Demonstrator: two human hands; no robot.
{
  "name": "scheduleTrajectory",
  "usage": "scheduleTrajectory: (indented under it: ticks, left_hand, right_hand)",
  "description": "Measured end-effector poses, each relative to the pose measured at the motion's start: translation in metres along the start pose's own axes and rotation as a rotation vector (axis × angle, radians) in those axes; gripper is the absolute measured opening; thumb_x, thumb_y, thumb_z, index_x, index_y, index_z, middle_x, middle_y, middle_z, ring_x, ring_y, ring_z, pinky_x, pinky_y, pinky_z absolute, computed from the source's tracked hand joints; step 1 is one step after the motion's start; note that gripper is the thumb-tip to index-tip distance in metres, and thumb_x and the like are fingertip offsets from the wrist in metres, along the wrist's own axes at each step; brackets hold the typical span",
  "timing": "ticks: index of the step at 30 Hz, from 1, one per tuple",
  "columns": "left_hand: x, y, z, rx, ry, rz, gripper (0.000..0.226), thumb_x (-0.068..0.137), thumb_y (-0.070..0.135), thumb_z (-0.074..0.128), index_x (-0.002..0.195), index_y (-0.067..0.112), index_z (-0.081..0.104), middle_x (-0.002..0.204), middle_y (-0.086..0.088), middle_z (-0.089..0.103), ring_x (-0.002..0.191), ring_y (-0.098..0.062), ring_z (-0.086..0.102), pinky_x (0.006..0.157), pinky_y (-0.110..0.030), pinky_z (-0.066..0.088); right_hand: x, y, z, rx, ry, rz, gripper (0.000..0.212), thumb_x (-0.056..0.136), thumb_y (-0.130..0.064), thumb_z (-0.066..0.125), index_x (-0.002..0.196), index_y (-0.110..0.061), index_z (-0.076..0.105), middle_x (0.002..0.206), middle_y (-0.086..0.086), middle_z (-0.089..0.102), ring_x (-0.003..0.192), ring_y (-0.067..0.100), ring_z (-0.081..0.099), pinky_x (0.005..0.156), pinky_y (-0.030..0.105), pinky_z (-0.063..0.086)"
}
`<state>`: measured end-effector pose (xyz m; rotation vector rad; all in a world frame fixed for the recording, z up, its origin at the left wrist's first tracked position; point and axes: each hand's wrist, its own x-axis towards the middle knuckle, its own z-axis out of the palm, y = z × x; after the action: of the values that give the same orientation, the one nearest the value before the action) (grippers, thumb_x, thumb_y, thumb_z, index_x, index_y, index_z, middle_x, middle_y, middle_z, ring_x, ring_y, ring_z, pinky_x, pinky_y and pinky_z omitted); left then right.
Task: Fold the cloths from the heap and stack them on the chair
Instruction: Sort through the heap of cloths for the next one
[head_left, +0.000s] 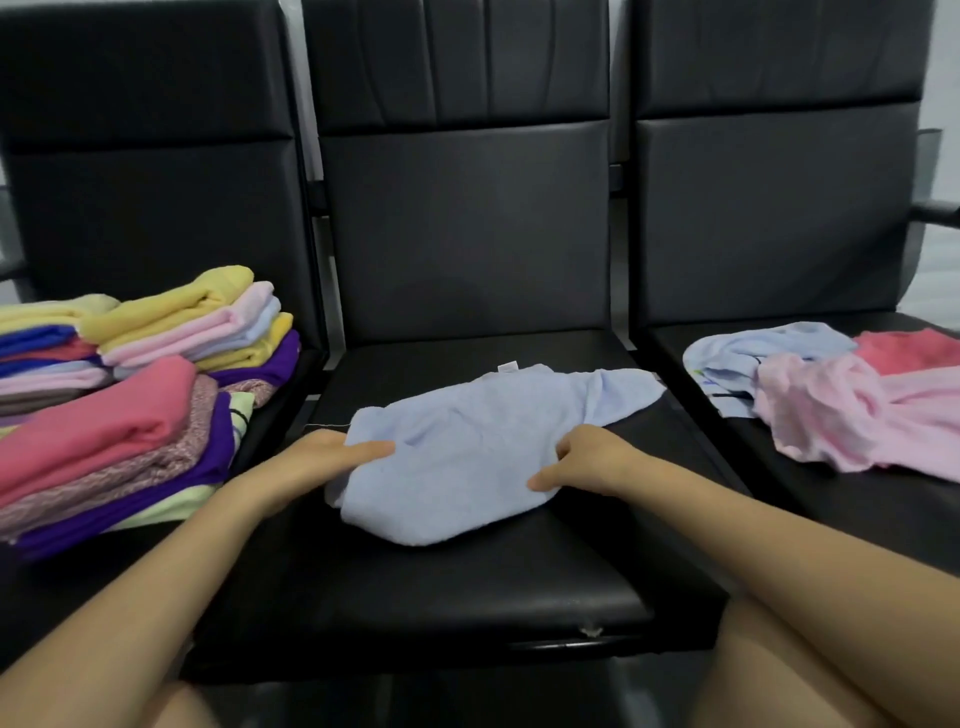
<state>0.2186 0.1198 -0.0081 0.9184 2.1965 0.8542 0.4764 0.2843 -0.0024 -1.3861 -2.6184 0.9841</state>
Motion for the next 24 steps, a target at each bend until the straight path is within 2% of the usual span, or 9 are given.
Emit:
scheduleTrajectory:
  ticks: [3,7,9,11,14,16,19,22,24]
  left_hand:
    - [-0.016,-0.003,-0.002,0.017,-0.125,0.078,0.029,0.079,0.039,0.075,0.101,0.020,0.074,0.098,0.007,0.075,0.097,-0.010,0.068,0.083,-0.022,0.050]
    - [-0.024,-0.012,-0.005,-0.313,-0.133,0.208,0.061,0.064,0.046,0.080,0.110,0.008,0.068,0.103,-0.004,0.074,0.098,-0.017,0.068,0.085,-0.026,0.051]
    - [-0.029,-0.004,-0.007,-0.635,-0.015,0.223,0.042,0.085,0.037,0.067,0.113,0.006,0.063,0.100,-0.006,0.073,0.086,-0.014,0.070,0.074,-0.025,0.055]
    - [-0.033,0.012,-0.013,-0.799,0.117,0.203,0.021,0.101,0.023,0.044,0.101,0.010,0.061,0.086,-0.004,0.072,0.069,-0.007,0.070,0.063,-0.021,0.056]
    - [-0.041,0.039,-0.030,-0.967,0.181,0.285,0.044,0.105,0.017,0.034,0.074,0.009,0.063,0.066,-0.008,0.061,0.051,0.001,0.061,0.056,-0.013,0.049]
    - [-0.040,0.054,-0.034,-1.080,0.148,0.344,0.048,0.104,0.025,0.041,0.069,0.020,0.074,0.061,0.001,0.064,0.052,-0.001,0.063,0.053,-0.014,0.050]
    - [-0.035,0.061,-0.023,-1.176,0.126,0.308,0.035,0.101,0.023,0.047,0.072,0.021,0.066,0.048,0.009,0.058,0.042,-0.002,0.057,0.043,-0.012,0.045]
    - [-0.016,0.050,-0.001,-1.066,0.102,0.165,0.024,0.100,0.019,0.047,0.093,0.010,0.068,0.072,-0.003,0.072,0.062,-0.010,0.069,0.056,-0.020,0.053]
    - [0.000,0.029,0.007,-0.849,0.117,0.081,0.025,0.098,0.020,0.050,0.116,0.009,0.063,0.108,-0.013,0.071,0.093,-0.021,0.069,0.081,-0.033,0.055]
  right_hand:
    - [0.006,-0.006,0.012,0.190,-0.002,-0.119,0.026,0.084,-0.025,0.064,0.071,-0.010,0.047,0.070,0.002,0.048,0.065,0.014,0.049,0.059,0.025,0.046]
    - [0.009,-0.018,-0.001,0.886,-0.027,-0.122,0.026,0.099,-0.017,0.044,0.119,-0.003,0.054,0.109,0.009,0.064,0.096,0.021,0.064,0.088,0.041,0.056]
    - [0.006,-0.019,-0.015,1.062,-0.037,-0.123,0.020,0.102,-0.020,0.041,0.103,-0.007,0.057,0.083,0.006,0.067,0.070,0.013,0.064,0.060,0.027,0.055]
    - [0.002,-0.016,-0.033,1.227,0.013,-0.145,0.031,0.103,-0.023,0.042,0.074,-0.012,0.045,0.043,-0.002,0.041,0.035,0.005,0.035,0.036,0.017,0.030]
    - [-0.009,-0.012,-0.064,1.694,-0.011,-0.194,0.043,0.102,-0.022,0.045,0.059,-0.015,0.037,0.037,-0.007,0.025,0.028,0.004,0.023,0.032,0.015,0.018]
    - [-0.013,-0.010,-0.077,1.910,-0.045,-0.239,0.047,0.101,-0.023,0.046,0.056,-0.013,0.044,0.040,-0.007,0.036,0.033,0.004,0.036,0.038,0.010,0.028]
    - [-0.011,-0.009,-0.077,1.806,0.035,-0.197,0.042,0.100,-0.033,0.048,0.072,-0.009,0.067,0.073,-0.001,0.067,0.076,0.011,0.066,0.080,0.025,0.052]
    - [0.001,0.007,-0.058,1.524,0.047,-0.121,0.042,0.096,-0.044,0.052,0.069,-0.015,0.064,0.066,-0.001,0.061,0.059,0.012,0.062,0.065,0.026,0.045]
    - [0.008,0.020,-0.041,1.079,0.011,-0.013,0.039,0.081,-0.052,0.068,0.083,-0.013,0.065,0.080,0.002,0.064,0.071,0.015,0.063,0.073,0.027,0.050]
